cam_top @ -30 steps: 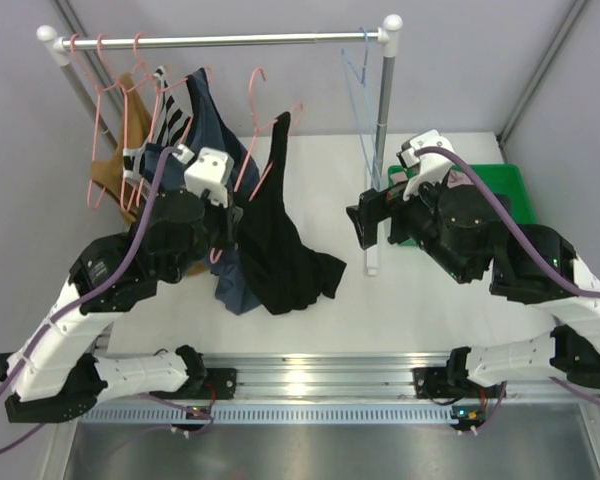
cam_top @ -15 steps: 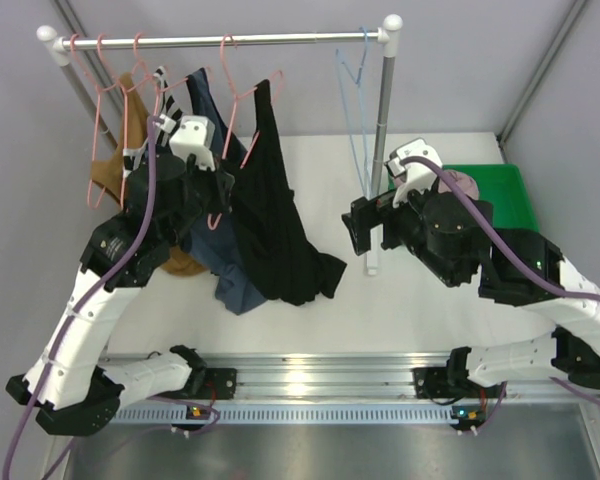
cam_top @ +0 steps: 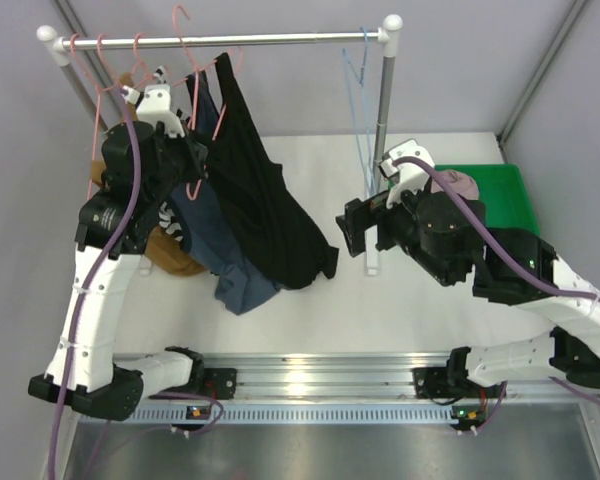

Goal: Place the tank top on the hanger

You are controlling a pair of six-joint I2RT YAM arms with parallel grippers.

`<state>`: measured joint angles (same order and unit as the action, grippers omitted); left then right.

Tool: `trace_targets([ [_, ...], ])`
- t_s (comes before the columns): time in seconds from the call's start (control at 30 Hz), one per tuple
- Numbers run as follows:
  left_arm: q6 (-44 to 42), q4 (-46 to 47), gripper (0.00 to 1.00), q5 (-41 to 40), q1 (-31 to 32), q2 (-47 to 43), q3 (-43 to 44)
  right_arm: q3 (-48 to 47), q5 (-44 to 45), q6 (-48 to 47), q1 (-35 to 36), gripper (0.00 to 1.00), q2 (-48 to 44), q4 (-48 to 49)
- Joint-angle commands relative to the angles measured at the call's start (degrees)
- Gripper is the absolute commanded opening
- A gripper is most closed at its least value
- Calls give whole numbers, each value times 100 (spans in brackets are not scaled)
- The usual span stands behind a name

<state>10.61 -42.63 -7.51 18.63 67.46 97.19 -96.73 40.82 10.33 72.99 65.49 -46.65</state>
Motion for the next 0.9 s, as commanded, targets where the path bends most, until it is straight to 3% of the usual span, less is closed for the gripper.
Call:
trace_targets([
  [0.0,256,747,0,724,-456,39,108,31,-126,92,-13,100,42,201],
  [0.13,485,967,0,1383,-879,4,-261,92,-153,145,-13,100,34,192],
  [0.57,503,871,0,1498,-914,-462,-1044,400,-188,321,-13,100,-151,271],
  [0.87,416,599,38,1331,-914,-664,-930,418,-179,365,-22,100,-186,262],
])
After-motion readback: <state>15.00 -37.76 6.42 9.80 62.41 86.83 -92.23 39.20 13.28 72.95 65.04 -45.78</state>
